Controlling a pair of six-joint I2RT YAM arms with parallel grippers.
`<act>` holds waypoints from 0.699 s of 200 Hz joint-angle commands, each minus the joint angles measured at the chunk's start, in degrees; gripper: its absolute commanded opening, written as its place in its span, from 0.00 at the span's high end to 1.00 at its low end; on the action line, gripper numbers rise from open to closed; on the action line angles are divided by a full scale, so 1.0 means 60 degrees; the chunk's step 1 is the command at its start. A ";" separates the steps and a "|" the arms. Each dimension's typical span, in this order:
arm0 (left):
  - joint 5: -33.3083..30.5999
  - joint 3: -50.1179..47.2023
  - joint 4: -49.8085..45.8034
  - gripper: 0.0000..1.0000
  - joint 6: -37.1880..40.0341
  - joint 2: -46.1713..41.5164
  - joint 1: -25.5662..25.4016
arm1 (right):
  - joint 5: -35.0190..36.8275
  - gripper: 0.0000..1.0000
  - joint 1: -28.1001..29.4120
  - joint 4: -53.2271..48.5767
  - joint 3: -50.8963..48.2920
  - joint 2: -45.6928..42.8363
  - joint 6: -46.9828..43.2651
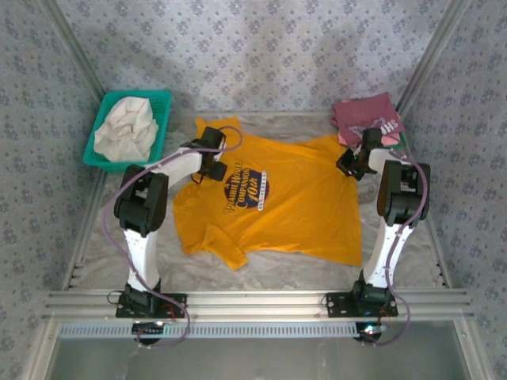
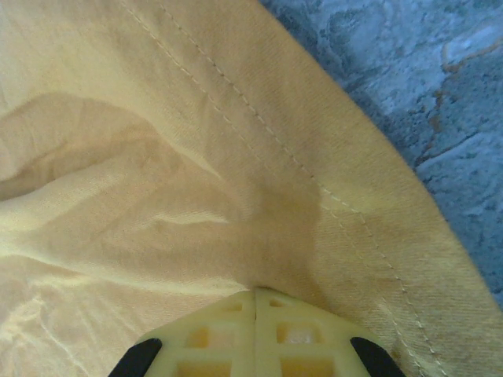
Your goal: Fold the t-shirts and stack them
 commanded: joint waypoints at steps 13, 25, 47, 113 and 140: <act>0.0253 -0.0002 -0.0103 0.34 -0.0101 0.0151 -0.0082 | 0.0552 1.00 -0.0100 -0.0578 -0.0281 0.0400 0.0094; 0.0110 0.0063 -0.0167 0.37 -0.0262 0.0202 0.0011 | 0.0548 1.00 -0.0085 -0.0530 -0.0308 0.0384 0.0103; -0.0270 0.0167 -0.0274 0.47 -0.0464 0.0152 0.0145 | 0.0527 1.00 -0.0063 -0.0537 -0.0308 0.0412 0.0087; -0.0359 0.0240 -0.1192 0.31 -0.0710 0.0421 0.0081 | 0.0372 1.00 -0.0168 -0.0404 -0.0409 0.0400 0.0137; -0.0824 0.0466 -0.1420 0.60 -0.0767 0.0524 0.0113 | 0.0369 1.00 -0.0173 -0.0433 -0.0420 0.0399 0.0129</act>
